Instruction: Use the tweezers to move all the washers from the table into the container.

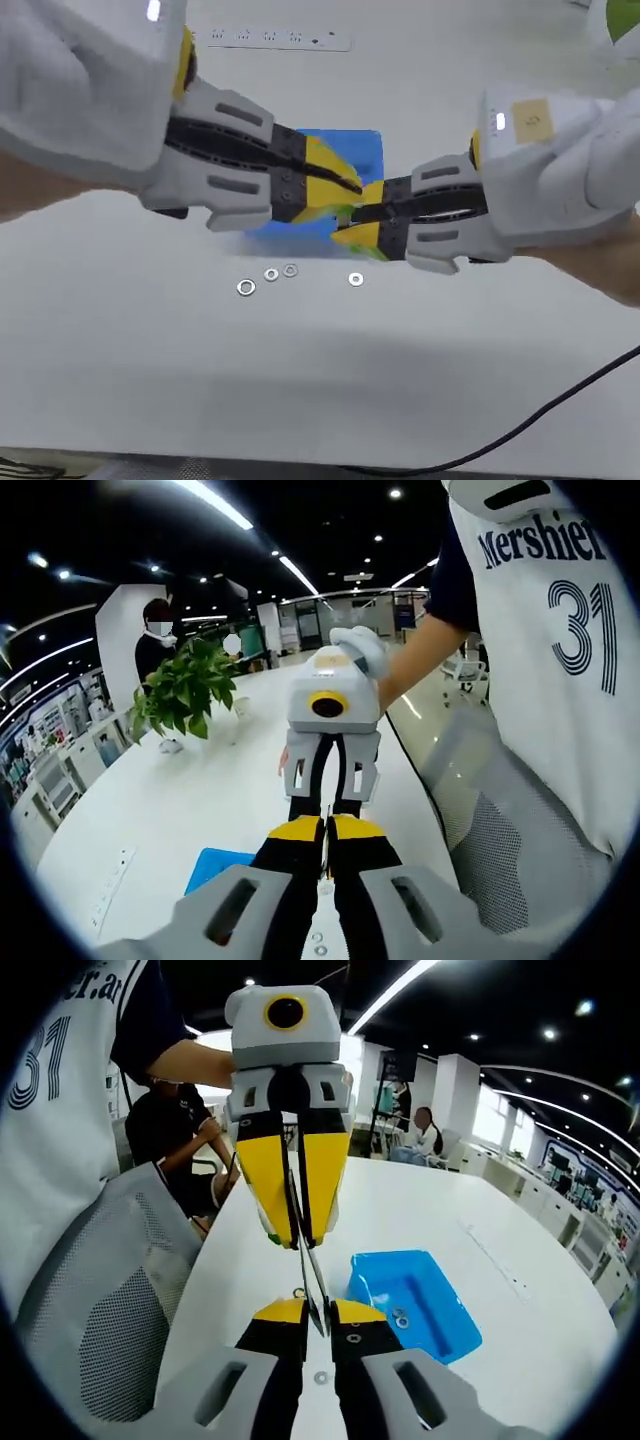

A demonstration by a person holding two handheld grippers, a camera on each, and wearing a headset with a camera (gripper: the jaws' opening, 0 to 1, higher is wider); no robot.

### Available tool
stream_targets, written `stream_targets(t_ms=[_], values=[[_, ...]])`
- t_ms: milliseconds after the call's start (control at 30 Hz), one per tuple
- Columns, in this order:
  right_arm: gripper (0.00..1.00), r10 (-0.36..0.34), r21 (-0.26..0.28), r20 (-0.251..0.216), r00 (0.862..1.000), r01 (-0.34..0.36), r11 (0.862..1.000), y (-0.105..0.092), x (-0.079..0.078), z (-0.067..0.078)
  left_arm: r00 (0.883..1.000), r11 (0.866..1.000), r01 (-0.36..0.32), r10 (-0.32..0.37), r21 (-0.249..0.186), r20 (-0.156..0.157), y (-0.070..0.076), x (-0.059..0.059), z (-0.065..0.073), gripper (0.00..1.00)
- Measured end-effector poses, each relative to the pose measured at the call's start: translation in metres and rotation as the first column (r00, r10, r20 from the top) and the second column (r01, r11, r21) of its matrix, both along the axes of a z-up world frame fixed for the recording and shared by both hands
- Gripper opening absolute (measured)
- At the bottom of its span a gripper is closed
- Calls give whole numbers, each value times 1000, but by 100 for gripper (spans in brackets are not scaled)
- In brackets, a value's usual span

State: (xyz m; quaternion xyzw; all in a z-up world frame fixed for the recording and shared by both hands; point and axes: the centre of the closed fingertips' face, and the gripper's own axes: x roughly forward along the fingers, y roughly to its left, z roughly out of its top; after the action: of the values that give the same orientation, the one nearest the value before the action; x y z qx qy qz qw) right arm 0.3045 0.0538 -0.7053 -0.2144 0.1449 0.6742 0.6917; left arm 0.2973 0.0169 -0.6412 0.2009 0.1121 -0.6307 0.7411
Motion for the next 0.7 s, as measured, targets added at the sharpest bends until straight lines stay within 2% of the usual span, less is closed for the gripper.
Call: stream_targets(t_ms=[33,200,233,467,567,633,667,700], values=[[10,-3,-3,-8,1000,3,1000,-2,-2,-3,1000,1000,3,-3,1,-13,-2,-2,-3,6],[10,-14,-35,-15,1000,13,999,-9,-8,-18,999,1000,-3,3,4,-37,-7,-5,-18,6],[10,-14,-48,-10,1000,14,999,-10,-8,-21,999,1000,-7,7,1,-51,-8,-5,-20,6],[11,-30,-76,-3,1000,30,997,-16,-3,-37,998,999,-46,46,-6,-54,-9,-2,-34,6],[11,-35,-85,-4,999,35,996,-15,0,-43,996,998,-61,62,9,-71,-8,1,-42,6],[11,-38,-97,1,999,37,995,-14,1,-48,993,997,-73,75,21,-96,-6,3,-47,6],[11,-37,-99,-2,999,36,994,-13,2,-50,993,997,-73,75,23,-86,-6,4,-49,6],[11,-41,-102,-3,999,40,994,-12,3,-52,993,997,-73,75,26,-93,-5,4,-50,6]])
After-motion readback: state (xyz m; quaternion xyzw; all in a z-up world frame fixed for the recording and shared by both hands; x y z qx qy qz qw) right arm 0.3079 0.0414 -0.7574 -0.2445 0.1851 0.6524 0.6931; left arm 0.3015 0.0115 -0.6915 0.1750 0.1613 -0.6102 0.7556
